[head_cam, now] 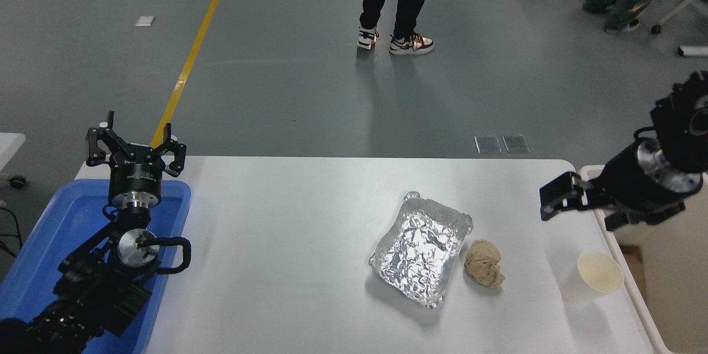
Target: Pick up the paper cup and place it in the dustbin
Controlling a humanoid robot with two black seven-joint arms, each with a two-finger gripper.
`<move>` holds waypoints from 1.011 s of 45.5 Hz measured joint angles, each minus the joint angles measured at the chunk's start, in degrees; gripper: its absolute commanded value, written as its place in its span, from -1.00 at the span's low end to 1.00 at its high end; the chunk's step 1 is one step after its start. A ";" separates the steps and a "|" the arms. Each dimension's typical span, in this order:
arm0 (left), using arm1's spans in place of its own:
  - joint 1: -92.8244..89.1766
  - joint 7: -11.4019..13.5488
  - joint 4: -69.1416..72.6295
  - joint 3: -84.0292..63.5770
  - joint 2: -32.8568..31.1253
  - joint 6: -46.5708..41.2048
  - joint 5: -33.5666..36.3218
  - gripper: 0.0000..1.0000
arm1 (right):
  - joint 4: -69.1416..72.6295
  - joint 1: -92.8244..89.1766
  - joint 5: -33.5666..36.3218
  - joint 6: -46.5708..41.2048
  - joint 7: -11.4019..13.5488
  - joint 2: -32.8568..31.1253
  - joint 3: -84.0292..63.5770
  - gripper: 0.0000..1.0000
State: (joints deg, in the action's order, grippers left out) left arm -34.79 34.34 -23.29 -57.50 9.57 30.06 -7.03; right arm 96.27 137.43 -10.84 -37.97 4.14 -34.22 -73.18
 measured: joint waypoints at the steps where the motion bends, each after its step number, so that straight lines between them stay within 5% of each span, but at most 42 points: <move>1: 0.00 0.01 0.00 0.00 0.00 0.00 0.00 0.98 | 0.01 0.40 0.00 -0.34 -0.01 0.01 0.01 1.00; 18: -0.01 0.02 0.00 -0.01 0.00 -0.08 0.00 0.98 | -1.79 2.79 -3.49 -5.64 0.03 0.17 -0.06 1.00; 46: -0.01 0.03 0.00 0.02 0.01 -0.01 0.00 0.98 | -16.88 -31.62 -31.46 9.23 0.00 -5.26 9.16 1.00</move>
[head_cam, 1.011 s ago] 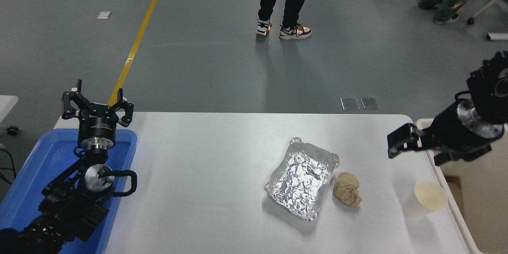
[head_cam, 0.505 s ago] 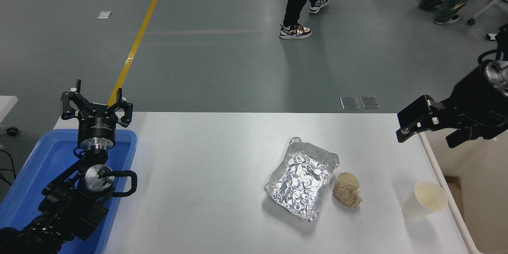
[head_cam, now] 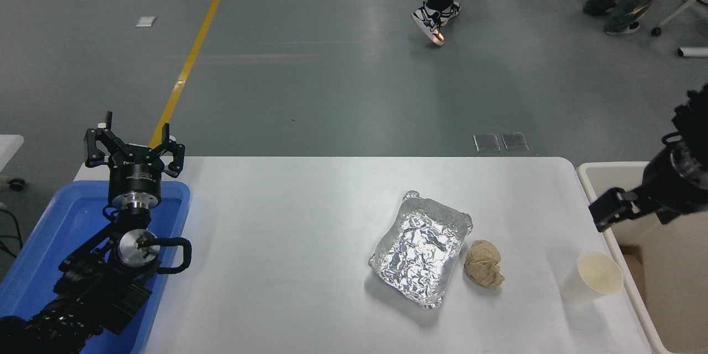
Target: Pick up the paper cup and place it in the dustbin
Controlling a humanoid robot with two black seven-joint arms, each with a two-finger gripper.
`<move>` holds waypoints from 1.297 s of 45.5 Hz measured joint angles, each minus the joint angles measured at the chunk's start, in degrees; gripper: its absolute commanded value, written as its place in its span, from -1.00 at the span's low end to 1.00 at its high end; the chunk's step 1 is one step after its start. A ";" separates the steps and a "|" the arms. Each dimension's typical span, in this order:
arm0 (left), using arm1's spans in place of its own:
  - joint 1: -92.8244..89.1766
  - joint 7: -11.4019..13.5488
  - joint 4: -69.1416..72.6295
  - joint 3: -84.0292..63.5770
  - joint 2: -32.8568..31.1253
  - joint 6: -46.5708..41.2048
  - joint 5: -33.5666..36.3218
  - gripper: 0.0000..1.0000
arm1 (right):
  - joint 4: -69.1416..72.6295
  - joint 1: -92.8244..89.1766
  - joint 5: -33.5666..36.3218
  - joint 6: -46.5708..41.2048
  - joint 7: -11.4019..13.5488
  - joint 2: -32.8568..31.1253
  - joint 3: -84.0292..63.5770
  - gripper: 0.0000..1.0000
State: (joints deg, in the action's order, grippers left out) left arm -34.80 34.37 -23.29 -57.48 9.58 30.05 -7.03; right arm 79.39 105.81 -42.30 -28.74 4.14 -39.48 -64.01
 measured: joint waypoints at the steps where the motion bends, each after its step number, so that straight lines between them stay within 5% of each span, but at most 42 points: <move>1: 0.00 0.00 0.00 0.00 0.00 0.01 0.02 0.98 | -0.76 -1.56 -0.56 0.85 0.00 -0.02 0.59 1.00; 14: 0.00 -0.08 0.00 0.05 0.03 0.02 0.07 0.98 | -6.54 -14.71 -3.67 6.34 0.00 -0.09 6.16 1.00; 25: 0.00 -0.10 0.00 0.07 0.04 0.02 0.08 0.98 | -8.91 -20.89 -4.38 9.60 0.04 -0.05 8.50 0.72; 30: 0.00 -0.09 0.00 0.08 0.06 0.02 0.09 0.98 | -10.26 -23.57 -4.67 10.48 0.16 -0.02 9.72 0.21; 38: 0.00 -0.09 0.00 0.08 0.07 0.02 0.09 0.98 | -11.78 -26.38 -5.27 11.84 0.42 0.06 10.76 -0.20; 41: 0.00 -0.10 0.00 0.08 0.07 0.02 0.09 0.98 | -12.20 -27.02 -5.27 12.26 0.51 0.07 11.17 -1.00; 59: 0.00 -0.09 0.00 0.09 0.08 0.01 0.09 0.98 | -13.24 -29.40 -3.77 14.00 0.69 -0.26 14.10 -1.00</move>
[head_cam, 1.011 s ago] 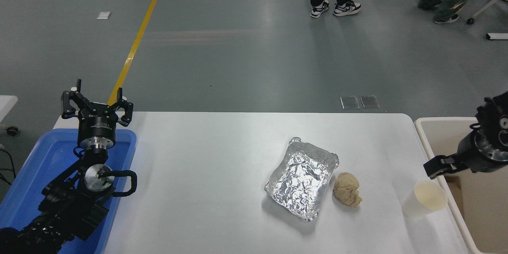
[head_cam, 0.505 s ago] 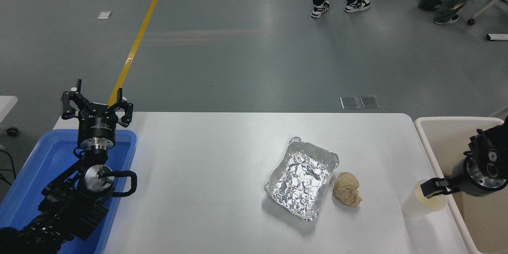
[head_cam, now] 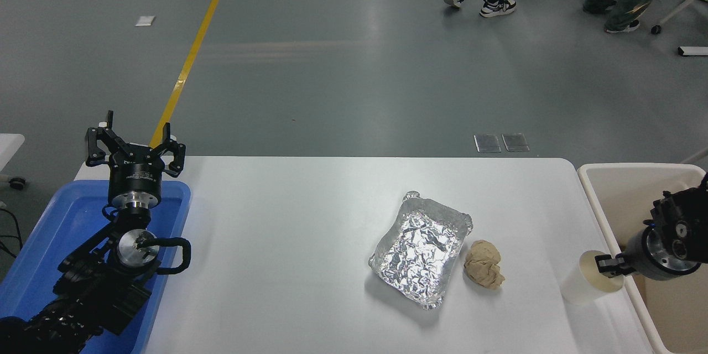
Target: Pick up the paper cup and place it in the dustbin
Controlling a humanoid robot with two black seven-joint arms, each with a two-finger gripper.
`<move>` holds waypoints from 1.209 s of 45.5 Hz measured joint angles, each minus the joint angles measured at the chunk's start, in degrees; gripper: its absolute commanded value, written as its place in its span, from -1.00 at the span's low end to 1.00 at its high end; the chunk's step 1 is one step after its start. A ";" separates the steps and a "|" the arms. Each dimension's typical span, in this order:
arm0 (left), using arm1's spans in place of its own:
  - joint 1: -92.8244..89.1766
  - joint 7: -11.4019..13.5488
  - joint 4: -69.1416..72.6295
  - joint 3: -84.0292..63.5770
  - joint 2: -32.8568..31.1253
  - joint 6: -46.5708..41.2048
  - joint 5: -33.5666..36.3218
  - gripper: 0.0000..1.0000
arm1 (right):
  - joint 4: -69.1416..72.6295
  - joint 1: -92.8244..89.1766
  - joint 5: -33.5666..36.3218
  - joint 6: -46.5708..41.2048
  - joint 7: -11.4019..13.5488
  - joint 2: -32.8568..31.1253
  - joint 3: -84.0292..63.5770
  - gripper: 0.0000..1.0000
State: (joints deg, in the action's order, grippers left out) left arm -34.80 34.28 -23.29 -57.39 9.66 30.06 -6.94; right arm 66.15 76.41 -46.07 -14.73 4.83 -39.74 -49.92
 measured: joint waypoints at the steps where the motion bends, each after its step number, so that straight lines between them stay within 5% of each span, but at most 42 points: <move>1: 0.00 0.00 0.00 0.00 0.00 0.00 0.00 0.98 | 0.01 -0.05 0.10 0.04 0.00 -0.05 0.08 -1.00; 15: -0.01 -0.03 -0.01 0.00 0.01 -0.02 0.05 0.98 | 5.11 4.95 0.95 -0.41 0.03 -4.69 -0.47 -1.00; 28: -0.01 -0.09 -0.01 0.00 0.01 0.08 0.13 0.98 | 15.71 28.63 4.85 -5.78 -0.22 -8.89 -13.52 -1.00; 55: 0.08 -0.11 -0.07 -0.07 0.28 0.09 0.25 0.98 | 20.48 69.27 13.76 -23.25 -3.19 -0.69 -30.71 -1.00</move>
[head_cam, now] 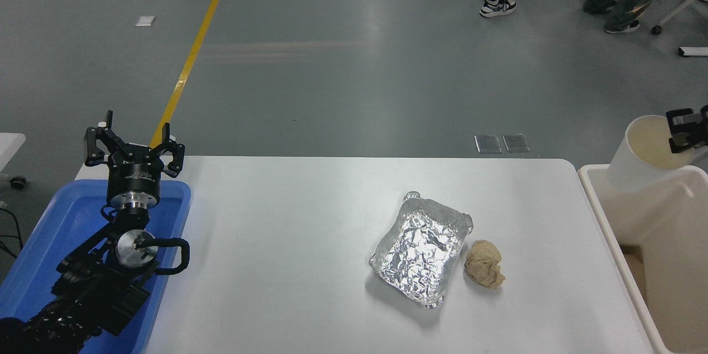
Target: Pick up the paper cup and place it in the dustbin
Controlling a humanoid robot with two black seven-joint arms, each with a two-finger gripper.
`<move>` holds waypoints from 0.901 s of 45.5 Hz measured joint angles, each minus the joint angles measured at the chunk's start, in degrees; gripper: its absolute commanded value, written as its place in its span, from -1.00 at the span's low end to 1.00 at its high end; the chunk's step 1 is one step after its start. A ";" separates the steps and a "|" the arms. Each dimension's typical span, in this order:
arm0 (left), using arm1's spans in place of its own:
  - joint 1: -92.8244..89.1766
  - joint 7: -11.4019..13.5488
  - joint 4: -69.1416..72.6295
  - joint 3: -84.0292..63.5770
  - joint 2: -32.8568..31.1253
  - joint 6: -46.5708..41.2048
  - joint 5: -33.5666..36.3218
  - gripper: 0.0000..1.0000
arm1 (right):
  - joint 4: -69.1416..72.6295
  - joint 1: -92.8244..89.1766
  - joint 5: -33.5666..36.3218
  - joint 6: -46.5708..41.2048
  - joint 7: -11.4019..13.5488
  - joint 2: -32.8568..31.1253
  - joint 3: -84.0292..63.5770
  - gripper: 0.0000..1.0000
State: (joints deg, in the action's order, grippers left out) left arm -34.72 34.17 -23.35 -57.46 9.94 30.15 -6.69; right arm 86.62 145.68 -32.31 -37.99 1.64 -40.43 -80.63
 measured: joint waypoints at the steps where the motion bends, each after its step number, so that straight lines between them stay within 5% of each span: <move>1: 0.00 0.00 0.00 0.00 0.00 0.00 0.00 0.98 | 0.01 0.37 0.08 -0.23 -0.04 0.13 -0.21 -1.00; 20: 0.01 0.00 0.03 0.00 -0.03 -0.01 -0.16 0.98 | -8.77 -5.20 -2.16 3.02 -0.25 -2.54 -4.13 -1.00; 41: -0.07 0.09 0.06 0.07 -0.10 -0.09 -0.33 0.98 | -34.52 -49.47 -2.94 26.88 0.14 -8.40 7.90 -1.00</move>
State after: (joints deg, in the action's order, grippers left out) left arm -34.80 34.26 -23.29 -57.40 9.85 30.06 -7.03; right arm 52.10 96.22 -35.25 -11.11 1.79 -48.83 -72.73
